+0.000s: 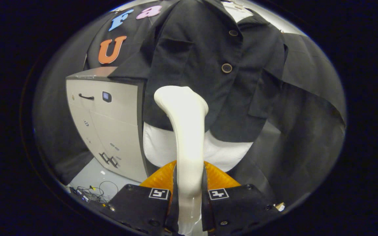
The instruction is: Iron the clothes twice with a garment steamer, once on the left side and once on the right side.
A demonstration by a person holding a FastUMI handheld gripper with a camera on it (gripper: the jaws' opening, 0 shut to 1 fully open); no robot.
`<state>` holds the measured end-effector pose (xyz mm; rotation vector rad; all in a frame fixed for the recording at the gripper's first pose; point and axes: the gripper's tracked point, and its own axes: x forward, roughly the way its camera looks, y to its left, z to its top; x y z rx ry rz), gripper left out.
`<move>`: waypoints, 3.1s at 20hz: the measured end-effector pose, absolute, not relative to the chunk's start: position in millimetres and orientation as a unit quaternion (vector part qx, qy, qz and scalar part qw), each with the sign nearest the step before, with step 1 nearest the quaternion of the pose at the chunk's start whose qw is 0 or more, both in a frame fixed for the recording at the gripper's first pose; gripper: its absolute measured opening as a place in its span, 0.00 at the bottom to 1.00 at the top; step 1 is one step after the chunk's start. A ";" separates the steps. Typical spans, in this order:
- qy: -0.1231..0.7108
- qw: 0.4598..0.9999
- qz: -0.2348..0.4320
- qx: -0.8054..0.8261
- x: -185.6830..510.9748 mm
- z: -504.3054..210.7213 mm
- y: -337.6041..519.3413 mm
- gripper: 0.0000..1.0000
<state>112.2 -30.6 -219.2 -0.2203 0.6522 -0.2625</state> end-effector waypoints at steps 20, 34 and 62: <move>0.288 0.941 -0.169 -0.047 56.9 -172.3 -52.8 0.30; 0.048 0.987 -0.150 0.001 93.2 65.0 -161.4 0.30; -0.086 0.988 -0.110 -0.068 218.0 198.6 -226.1 0.30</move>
